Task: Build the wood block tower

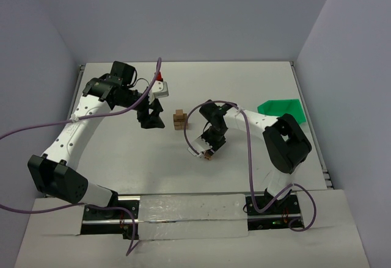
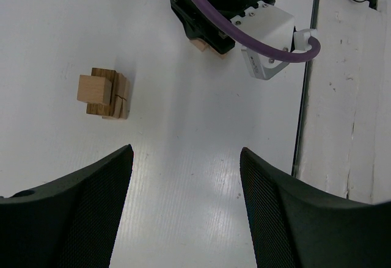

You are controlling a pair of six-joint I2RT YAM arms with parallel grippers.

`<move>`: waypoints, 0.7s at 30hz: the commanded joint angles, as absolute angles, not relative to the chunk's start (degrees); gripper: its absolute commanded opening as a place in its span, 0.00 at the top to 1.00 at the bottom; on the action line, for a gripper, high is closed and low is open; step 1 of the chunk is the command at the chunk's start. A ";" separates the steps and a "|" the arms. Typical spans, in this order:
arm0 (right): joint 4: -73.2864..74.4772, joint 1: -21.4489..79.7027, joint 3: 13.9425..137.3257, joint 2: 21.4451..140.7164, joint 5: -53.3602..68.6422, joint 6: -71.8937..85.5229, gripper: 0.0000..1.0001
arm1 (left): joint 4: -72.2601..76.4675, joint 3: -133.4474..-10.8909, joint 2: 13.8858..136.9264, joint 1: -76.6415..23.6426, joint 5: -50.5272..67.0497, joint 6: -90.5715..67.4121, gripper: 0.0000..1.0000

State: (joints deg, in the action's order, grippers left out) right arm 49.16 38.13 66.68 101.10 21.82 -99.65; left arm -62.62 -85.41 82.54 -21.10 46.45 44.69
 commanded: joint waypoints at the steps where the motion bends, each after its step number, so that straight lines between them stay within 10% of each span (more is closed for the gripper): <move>1: 48.78 38.60 66.10 101.51 21.90 -100.53 0.52 | -60.35 -85.92 82.51 -21.01 47.13 44.47 0.23; 21: 53.41 38.36 81.20 99.99 28.60 -73.32 0.79 | -57.41 -83.94 80.47 -15.67 52.10 39.00 0.22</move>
State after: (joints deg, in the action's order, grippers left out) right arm 50.95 38.63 72.80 101.12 25.37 -85.94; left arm -60.10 -83.67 82.43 -19.66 46.67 42.06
